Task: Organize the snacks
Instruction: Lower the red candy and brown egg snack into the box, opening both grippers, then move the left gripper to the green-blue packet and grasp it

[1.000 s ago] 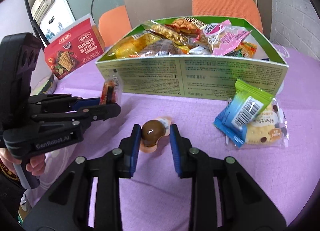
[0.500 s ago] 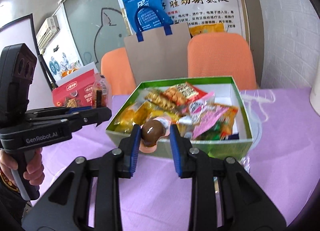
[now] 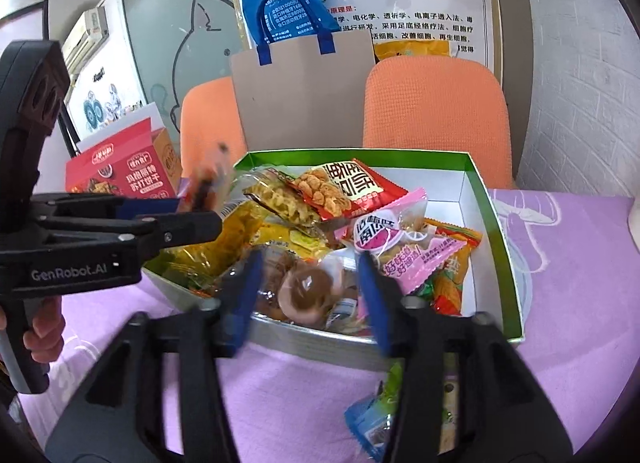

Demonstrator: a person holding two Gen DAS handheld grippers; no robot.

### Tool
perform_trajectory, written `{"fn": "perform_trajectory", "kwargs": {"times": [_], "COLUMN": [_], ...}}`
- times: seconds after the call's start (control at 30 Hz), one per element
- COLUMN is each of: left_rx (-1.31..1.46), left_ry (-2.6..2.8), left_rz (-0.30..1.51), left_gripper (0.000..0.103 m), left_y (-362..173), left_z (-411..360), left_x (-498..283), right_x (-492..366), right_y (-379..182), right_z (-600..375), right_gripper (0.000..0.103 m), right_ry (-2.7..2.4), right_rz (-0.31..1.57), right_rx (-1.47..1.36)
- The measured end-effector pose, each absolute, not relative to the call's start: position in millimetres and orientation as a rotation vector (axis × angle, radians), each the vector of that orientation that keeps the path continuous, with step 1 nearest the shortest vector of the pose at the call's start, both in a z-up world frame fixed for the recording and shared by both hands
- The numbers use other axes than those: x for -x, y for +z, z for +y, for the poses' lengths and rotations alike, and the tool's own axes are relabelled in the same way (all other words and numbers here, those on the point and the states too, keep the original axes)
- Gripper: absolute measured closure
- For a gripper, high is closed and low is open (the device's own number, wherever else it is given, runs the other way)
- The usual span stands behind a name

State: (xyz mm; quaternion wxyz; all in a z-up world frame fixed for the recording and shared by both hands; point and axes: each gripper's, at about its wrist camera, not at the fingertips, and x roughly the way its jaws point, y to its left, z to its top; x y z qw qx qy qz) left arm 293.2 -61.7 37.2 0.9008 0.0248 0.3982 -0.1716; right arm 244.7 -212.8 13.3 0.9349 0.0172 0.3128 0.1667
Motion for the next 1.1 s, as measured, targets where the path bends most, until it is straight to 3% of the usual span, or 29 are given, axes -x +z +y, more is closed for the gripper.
{"fn": "perform_trajectory", "kwargs": {"times": [0.07, 0.1, 0.23, 0.5, 0.63, 1.1], "left_rx": [-0.058, -0.055, -0.049, -0.049, -0.069, -0.083], "left_ry": [-0.290, -0.275, -0.269, -0.245, -0.224, -0.296], "left_rz": [0.770, 0.743, 0.751, 0.740, 0.691, 0.693], "left_gripper": [0.016, 0.014, 0.013, 0.013, 0.013, 0.013], "left_y": [38.9, 40.3, 39.9, 51.9, 61.8, 53.9], "left_z": [-58.5, -56.8, -54.2, -55.0, -56.3, -83.5], "left_x": [-288.2, -285.3, -279.4, -252.4, -225.2, -164.8], "right_x": [-239.2, -236.0, -224.4, -196.5, -173.7, -109.1], "right_y": [13.0, 13.0, 13.1, 31.8, 42.2, 33.6], "right_z": [-213.4, -214.4, -220.9, -234.7, -245.0, -305.8], "right_gripper": [0.039, 0.039, 0.023, 0.020, 0.011, 0.010], "right_ry": [0.355, 0.359, 0.357, 0.341, 0.336, 0.249], "right_rz": [0.615, 0.605, 0.594, 0.592, 0.577, 0.616], "right_rx": [-0.015, -0.011, -0.036, -0.089, -0.102, -0.115]}}
